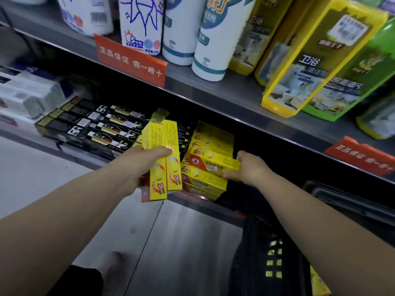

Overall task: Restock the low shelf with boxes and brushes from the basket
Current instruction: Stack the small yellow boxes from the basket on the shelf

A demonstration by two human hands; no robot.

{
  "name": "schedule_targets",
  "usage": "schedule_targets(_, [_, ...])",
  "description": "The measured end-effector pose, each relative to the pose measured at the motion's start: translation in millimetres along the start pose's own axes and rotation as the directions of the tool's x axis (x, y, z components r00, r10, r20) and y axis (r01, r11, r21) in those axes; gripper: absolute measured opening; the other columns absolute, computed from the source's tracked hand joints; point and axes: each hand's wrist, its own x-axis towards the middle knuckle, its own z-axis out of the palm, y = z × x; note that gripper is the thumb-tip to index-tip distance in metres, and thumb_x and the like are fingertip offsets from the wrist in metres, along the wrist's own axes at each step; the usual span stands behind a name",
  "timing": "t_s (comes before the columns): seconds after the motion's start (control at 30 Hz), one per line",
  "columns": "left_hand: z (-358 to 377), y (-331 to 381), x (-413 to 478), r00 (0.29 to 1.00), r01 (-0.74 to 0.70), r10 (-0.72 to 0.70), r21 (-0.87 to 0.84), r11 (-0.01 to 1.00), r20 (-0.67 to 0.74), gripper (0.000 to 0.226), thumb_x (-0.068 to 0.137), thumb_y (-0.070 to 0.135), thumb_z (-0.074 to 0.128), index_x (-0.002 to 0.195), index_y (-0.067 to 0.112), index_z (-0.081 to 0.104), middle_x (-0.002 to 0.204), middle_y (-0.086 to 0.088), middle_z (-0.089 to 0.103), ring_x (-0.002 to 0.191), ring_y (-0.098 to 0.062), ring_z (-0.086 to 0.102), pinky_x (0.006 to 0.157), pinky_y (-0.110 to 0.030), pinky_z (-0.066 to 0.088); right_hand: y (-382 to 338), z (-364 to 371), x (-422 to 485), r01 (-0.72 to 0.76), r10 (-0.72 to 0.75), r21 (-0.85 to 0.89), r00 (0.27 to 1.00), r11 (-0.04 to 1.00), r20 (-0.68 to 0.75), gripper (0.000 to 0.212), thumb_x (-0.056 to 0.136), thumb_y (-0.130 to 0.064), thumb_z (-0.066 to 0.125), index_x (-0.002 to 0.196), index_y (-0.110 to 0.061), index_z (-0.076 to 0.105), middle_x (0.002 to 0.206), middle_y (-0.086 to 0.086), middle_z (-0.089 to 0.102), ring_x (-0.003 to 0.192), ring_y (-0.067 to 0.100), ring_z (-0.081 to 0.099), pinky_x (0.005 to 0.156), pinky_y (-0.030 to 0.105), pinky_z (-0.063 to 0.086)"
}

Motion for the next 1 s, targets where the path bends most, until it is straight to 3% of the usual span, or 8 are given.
schedule_targets(0.17, [-7.9, -0.9, 6.8, 1.0, -0.001, 0.001, 0.009, 1.0, -0.018, 0.044, 0.082, 0.03, 0.069, 0.119, 0.011, 0.054, 0.103, -0.013, 0.069, 0.087, -0.032, 0.068, 0.08, -0.05, 0.054, -4.0, 5.4, 0.8, 0.07, -0.073, -0.093, 0.997, 0.993, -0.026, 0.061, 0.078, -0.033, 0.074, 0.127, -0.01, 0.045, 0.12, 0.011, 0.059, 0.107, 0.027, 0.057, 0.073, 0.024, 0.038])
schedule_targets(0.27, [-10.2, -4.1, 8.7, 1.0, -0.001, 0.001, -0.006, 1.0, -0.021, 0.039, 0.083, 0.024, 0.068, 0.117, 0.011, 0.055, 0.1, -0.011, 0.07, 0.084, -0.029, 0.068, 0.07, -0.039, 0.054, -12.6, 14.9, -1.1, 0.113, -0.107, -0.162, 0.993, 0.98, 0.044, 0.063, 0.079, -0.032, 0.073, 0.129, -0.008, 0.042, 0.119, 0.012, 0.058, 0.106, 0.027, 0.056, 0.072, 0.025, 0.038])
schedule_targets(0.47, [-8.7, -7.1, 8.7, 1.0, 0.014, -0.014, -0.006, 1.0, -0.021, 0.043, 0.082, 0.024, 0.068, 0.12, 0.01, 0.052, 0.1, -0.013, 0.07, 0.084, -0.029, 0.068, 0.065, -0.035, 0.053, -16.0, 20.4, 0.7, 0.118, -0.09, -0.257, 0.989, 0.959, 0.117, 0.064, 0.081, -0.029, 0.071, 0.132, -0.008, 0.038, 0.118, 0.014, 0.058, 0.104, 0.029, 0.058, 0.08, 0.032, 0.049])
schedule_targets(0.73, [-1.2, -5.6, 9.4, 1.0, 0.023, -0.023, -0.039, 0.999, 0.009, 0.043, 0.082, 0.023, 0.068, 0.12, 0.01, 0.054, 0.097, -0.011, 0.07, 0.076, -0.024, 0.068, 0.056, -0.031, 0.05, -18.2, 22.9, 0.2, 0.188, -0.142, -0.337, 0.977, 0.922, 0.157, 0.066, 0.08, -0.027, 0.072, 0.135, -0.011, 0.039, 0.118, 0.012, 0.058, 0.105, 0.028, 0.057, 0.073, 0.029, 0.046])
schedule_targets(0.83, [5.5, -5.2, 7.7, 0.998, 0.047, -0.044, -0.054, 0.997, 0.054, 0.04, 0.082, 0.025, 0.068, 0.117, 0.01, 0.057, 0.09, -0.01, 0.071, 0.073, -0.023, 0.067, 0.056, -0.031, 0.05, -20.9, 15.9, -4.3, 0.154, -0.112, -0.267, 0.98, 0.951, 0.166, 0.08, 0.074, -0.048, 0.073, 0.136, -0.012, 0.036, 0.129, 0.011, 0.05, 0.114, 0.027, 0.051, 0.087, 0.033, 0.048])
schedule_targets(0.9, [10.3, -4.0, 5.4, 0.993, 0.06, -0.052, -0.067, 0.996, 0.107, 0.029, 0.081, 0.025, 0.069, 0.106, 0.011, 0.064, 0.082, -0.009, 0.073, 0.071, -0.023, 0.068, 0.058, -0.032, 0.051, -27.5, 5.9, -11.3, 0.205, -0.202, -0.062, 0.978, 0.977, 0.051, 0.084, 0.072, -0.058, 0.069, 0.138, -0.019, 0.035, 0.136, 0.008, 0.042, 0.123, 0.026, 0.045, 0.098, 0.035, 0.043])
schedule_targets(0.97, [14.5, -1.7, 3.2, 0.983, 0.074, -0.063, -0.059, 0.995, 0.174, 0.024, 0.079, 0.024, 0.07, 0.1, 0.011, 0.066, 0.083, -0.01, 0.075, 0.076, -0.025, 0.069, 0.066, -0.037, 0.055, -37.1, -7.2, -20.4, 0.422, -0.408, 0.132, 0.905, 0.897, -0.121, 0.078, 0.078, -0.041, 0.071, 0.142, -0.026, 0.029, 0.142, 0.005, 0.035, 0.131, 0.024, 0.037, 0.107, 0.032, 0.034])
schedule_targets(1.0, [16.1, -0.5, 2.0, 0.976, 0.082, -0.07, -0.049, 0.995, 0.207, 0.026, 0.078, 0.024, 0.071, 0.099, 0.011, 0.067, 0.087, -0.011, 0.075, 0.079, -0.027, 0.07, 0.071, -0.04, 0.056, -42.5, -14.3, -25.4, 0.533, -0.514, 0.107, 0.842, 0.839, -0.164, 0.081, 0.079, -0.028, 0.072, 0.145, -0.03, 0.025, 0.148, 0.004, 0.029, 0.136, 0.024, 0.031, 0.111, 0.033, 0.029])
